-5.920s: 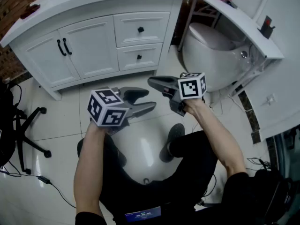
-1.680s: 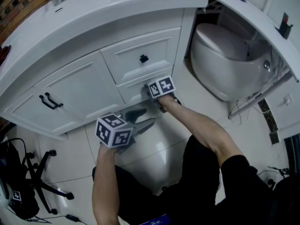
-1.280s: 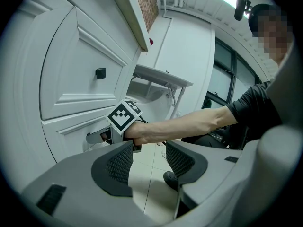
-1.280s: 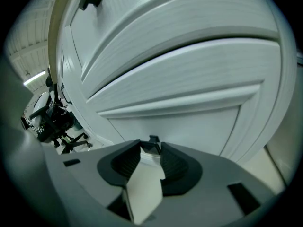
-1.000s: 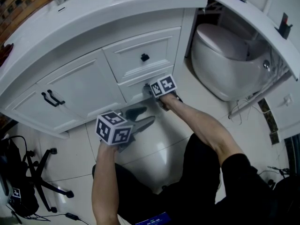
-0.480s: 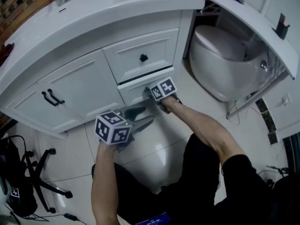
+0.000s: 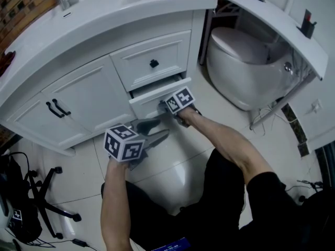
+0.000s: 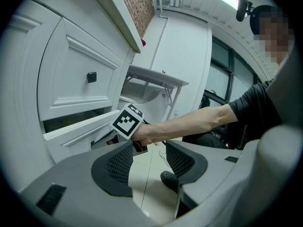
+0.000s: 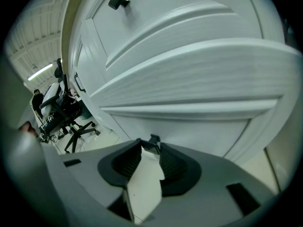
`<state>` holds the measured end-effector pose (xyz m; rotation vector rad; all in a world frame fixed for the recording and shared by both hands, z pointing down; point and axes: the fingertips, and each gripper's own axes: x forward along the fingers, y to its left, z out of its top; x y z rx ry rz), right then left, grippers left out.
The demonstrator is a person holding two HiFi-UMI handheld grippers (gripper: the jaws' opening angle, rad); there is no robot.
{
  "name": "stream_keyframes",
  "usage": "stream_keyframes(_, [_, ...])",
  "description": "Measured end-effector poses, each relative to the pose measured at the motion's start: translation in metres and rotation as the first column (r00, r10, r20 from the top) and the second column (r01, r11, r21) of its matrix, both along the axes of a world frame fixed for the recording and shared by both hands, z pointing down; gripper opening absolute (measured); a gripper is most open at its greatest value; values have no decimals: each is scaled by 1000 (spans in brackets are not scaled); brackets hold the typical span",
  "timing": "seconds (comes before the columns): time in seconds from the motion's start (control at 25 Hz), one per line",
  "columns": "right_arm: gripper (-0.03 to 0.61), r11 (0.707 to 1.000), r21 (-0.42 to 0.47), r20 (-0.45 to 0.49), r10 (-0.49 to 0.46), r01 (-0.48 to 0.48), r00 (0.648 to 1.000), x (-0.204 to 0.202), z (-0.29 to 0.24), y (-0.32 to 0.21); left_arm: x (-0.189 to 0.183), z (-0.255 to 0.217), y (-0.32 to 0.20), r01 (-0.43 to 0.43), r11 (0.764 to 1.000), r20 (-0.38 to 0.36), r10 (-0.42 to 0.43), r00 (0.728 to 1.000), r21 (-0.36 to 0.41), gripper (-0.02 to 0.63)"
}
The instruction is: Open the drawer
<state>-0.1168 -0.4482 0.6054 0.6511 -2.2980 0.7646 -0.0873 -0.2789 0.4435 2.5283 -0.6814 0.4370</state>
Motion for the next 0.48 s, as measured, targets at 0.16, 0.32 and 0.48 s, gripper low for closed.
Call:
stream_keyframes(0.16, [144, 1000, -4, -10, -11, 11, 1000, 3, 0, 8, 3, -2, 7, -2, 1000, 3, 2, 1000, 1, 215])
stream_keyframes(0.32, [144, 1000, -8, -17, -25, 25, 1000, 6, 1, 15, 5, -4, 12, -4, 1000, 6, 3, 1000, 6, 215])
stream_keyframes(0.48, [143, 999, -13, -23, -40, 40, 999, 9, 1, 22, 7, -7, 17, -4, 1000, 6, 4, 1000, 11, 215])
